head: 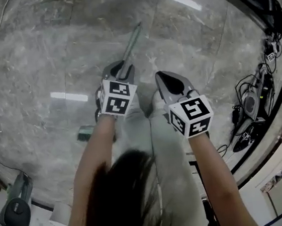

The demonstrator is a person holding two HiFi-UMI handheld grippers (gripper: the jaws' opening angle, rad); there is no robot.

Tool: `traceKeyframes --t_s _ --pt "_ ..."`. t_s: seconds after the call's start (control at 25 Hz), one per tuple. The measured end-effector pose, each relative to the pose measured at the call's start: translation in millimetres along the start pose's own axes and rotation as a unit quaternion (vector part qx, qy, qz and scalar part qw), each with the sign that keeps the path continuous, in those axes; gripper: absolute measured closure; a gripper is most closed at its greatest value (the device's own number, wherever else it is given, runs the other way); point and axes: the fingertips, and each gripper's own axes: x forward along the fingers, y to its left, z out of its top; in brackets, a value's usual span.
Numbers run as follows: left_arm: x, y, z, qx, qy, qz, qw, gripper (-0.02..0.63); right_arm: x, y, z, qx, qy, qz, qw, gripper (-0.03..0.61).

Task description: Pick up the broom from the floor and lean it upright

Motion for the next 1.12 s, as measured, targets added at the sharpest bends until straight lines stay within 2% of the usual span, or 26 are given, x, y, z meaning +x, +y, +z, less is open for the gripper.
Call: traceKeyframes --t_s 0.2,0.52,0.8,1.12 --pt "56.8 15.6 -46.6 0.009 0.055 0.016 0.9983 0.528 40.4 -14.1 -36.0 -0.017 0.024 0.007 1.0 0.577" --pt "113.5 37.7 -91.0 0.02 0.119 0.027 0.9923 0.506 82.9 -26.4 -47.6 -0.037 0.036 0.018 0.998 0.577" --pt "128.5 45.0 -103.5 0.015 0.151 0.034 0.9879 0.532 96.9 -32.6 -43.9 -0.046 0.038 0.021 0.998 0.577" --pt "129.2 45.9 -102.9 -0.004 0.159 0.033 0.9867 0.538 96.7 -36.8 -49.3 -0.047 0.05 0.025 0.997 0.577"
